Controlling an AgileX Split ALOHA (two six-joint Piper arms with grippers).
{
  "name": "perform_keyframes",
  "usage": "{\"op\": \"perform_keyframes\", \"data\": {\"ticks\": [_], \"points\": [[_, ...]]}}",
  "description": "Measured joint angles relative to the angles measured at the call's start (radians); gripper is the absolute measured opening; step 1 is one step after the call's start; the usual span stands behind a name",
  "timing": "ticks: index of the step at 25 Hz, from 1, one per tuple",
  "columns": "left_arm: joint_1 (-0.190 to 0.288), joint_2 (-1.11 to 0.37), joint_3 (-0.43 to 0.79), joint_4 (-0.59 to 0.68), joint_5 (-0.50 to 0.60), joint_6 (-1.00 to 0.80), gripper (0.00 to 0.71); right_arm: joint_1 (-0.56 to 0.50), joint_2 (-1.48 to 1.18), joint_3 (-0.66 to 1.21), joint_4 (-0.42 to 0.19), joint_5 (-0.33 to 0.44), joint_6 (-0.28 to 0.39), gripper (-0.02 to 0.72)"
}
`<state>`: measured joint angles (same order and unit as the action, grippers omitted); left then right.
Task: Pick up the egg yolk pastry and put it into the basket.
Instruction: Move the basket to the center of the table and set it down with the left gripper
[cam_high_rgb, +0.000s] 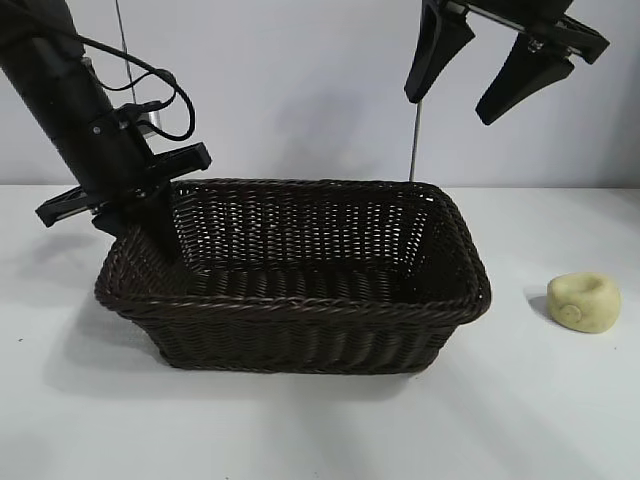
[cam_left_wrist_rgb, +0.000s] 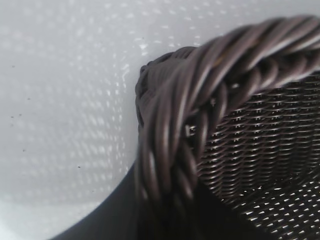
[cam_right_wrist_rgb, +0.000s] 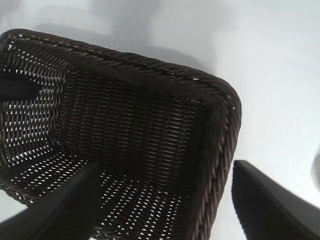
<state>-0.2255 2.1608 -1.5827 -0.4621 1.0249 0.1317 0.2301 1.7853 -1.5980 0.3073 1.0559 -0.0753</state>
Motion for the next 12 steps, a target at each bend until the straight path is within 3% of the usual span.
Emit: {"op": "perform_keyframes", "data": {"ticks": [2,7,12], "points": [[0.0,0.0,-0.004,-0.001,0.0,0.001,0.194,0.0,0.0,0.0,0.0,0.0,0.0,0.528],[0.0,-0.004,-0.007,-0.003,-0.006,0.001,0.454,0.0,0.0,0.0,0.0,0.0,0.0,0.528],[0.0,-0.034,-0.007,-0.003,0.003,0.001,0.531,0.0,0.0,0.0,0.0,0.0,0.0,0.528]]}}
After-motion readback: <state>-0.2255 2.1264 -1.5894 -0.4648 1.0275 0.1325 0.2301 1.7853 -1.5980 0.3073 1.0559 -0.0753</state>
